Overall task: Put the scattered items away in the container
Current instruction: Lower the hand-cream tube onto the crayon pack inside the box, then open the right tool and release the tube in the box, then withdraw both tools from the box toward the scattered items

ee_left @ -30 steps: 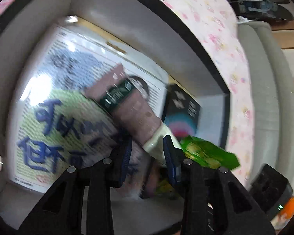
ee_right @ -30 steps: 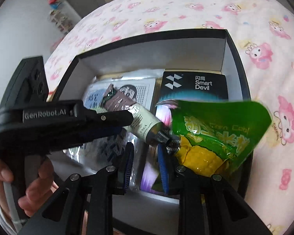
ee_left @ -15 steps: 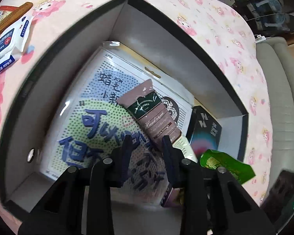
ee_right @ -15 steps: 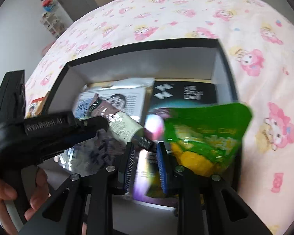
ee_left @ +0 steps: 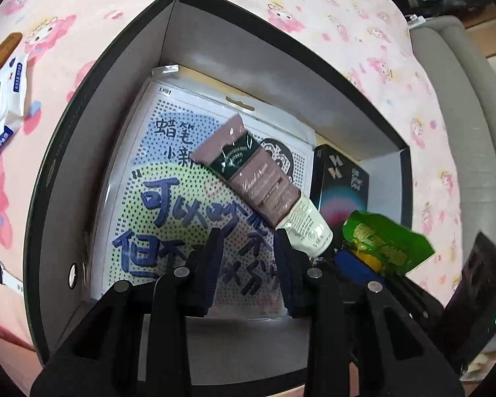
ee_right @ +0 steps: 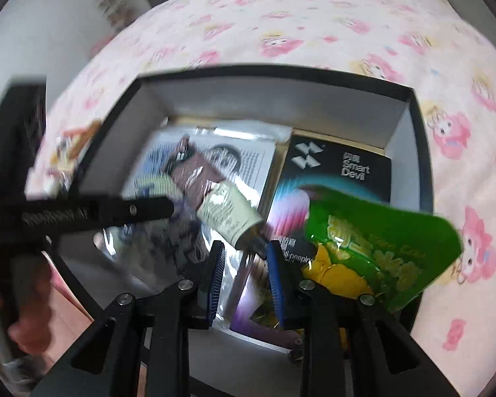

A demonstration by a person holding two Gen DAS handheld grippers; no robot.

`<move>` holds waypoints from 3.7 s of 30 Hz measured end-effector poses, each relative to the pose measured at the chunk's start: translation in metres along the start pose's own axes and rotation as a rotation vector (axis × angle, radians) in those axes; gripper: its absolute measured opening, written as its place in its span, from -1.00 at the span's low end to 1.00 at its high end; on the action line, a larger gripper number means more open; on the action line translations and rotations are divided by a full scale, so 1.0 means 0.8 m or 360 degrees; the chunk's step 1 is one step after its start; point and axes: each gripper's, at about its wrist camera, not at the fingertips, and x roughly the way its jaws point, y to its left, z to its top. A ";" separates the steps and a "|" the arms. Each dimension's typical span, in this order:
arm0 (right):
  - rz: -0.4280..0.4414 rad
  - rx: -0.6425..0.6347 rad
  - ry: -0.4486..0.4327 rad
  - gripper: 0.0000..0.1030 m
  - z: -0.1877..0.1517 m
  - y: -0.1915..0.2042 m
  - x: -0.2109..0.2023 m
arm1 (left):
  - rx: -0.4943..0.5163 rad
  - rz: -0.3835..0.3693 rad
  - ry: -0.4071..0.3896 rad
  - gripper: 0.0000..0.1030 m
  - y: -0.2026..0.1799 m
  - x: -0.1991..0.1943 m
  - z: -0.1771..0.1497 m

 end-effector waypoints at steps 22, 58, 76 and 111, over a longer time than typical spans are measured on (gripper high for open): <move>0.0069 0.0162 0.0051 -0.47 0.053 -0.031 0.008 | 0.0019 0.0178 -0.0033 -0.37 0.011 0.014 0.052; -0.0038 0.0235 -0.0124 -0.42 0.082 -0.044 0.015 | 0.0031 0.0038 -0.0128 -0.33 0.013 0.000 0.083; -0.0189 0.0378 -0.0506 -0.41 -0.034 0.009 -0.126 | 0.0544 0.0008 -0.0351 -0.23 -0.016 -0.131 -0.061; 0.0019 0.0020 -0.0392 -0.30 -0.125 0.196 -0.094 | 0.0371 0.0036 -0.0326 -0.10 0.152 -0.185 -0.163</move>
